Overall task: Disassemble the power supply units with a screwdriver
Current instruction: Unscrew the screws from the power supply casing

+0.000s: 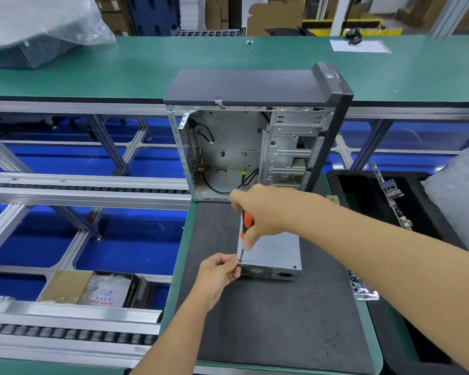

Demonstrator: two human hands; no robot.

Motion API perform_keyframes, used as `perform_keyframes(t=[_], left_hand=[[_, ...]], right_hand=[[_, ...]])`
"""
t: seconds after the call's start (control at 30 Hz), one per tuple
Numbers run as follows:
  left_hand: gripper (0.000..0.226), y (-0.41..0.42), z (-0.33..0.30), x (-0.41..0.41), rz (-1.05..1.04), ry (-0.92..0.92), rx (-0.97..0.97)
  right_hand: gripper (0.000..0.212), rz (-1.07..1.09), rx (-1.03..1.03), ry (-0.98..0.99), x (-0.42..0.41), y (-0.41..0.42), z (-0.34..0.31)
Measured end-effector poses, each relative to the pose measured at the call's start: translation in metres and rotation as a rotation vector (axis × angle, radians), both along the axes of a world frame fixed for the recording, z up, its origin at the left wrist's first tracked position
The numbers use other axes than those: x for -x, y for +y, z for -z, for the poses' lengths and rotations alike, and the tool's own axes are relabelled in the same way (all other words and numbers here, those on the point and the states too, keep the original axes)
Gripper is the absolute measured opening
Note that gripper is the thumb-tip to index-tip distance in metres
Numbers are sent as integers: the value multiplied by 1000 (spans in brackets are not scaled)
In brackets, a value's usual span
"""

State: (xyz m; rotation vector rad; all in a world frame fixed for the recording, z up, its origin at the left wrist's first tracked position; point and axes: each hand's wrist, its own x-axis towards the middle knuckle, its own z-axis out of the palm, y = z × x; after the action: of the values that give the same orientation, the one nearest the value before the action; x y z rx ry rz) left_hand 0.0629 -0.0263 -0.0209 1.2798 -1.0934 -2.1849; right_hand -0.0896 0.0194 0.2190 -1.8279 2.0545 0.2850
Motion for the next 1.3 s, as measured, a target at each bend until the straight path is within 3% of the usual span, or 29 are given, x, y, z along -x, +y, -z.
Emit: perform_keyframes(t=[0.07,0.13,0.23,0.3,0.37,0.43,0.5,0.53,0.63,0.73,0.83,0.93,1.03,1.13,1.2,1.3], left_hand=[[8,-1,0,-1,19,-22,33],[9,0,1,-1,24,-42,51],[12,4,4,-2,18,-36,45],[17,6,7,-3,14,-24,43],[20,7,7,-4,10,-19,50],[21,8,8,-4,4,-23,50],[19,9,8,-4,-10,-14,31],[18,9,8,-5,-18,-1,14],[15,8,7,-5,-36,52,-60],[11,6,5,-4,-50,63,-89],[8,6,3,-4,-48,55,-89],[16,6,3,-3,-65,38,-84],[23,6,5,-2,-66,33,-76],[21,6,5,-1,-58,18,-62],[22,6,5,-1,-53,6,-53],[29,5,6,-1,-48,-18,-33]], right_hand=[[61,0,50,123,0,2,2],[38,-99,129,256,-1,2,5],[31,-52,138,36,0,0,6],[32,-44,122,-84,-2,0,6],[43,-13,104,-71,-3,0,7],[58,20,67,92,-5,0,5],[55,-86,79,317,-7,-1,2],[51,-102,103,328,-8,-1,2],[34,-66,160,140,-6,0,8],[37,-63,154,5,-5,1,9],[54,-22,160,99,-3,2,10],[46,-72,191,276,-3,3,8],[35,-94,169,117,-1,3,9],[51,-68,121,10,-1,5,7],[60,-15,111,99,-3,6,6],[47,-78,132,267,-5,4,4]])
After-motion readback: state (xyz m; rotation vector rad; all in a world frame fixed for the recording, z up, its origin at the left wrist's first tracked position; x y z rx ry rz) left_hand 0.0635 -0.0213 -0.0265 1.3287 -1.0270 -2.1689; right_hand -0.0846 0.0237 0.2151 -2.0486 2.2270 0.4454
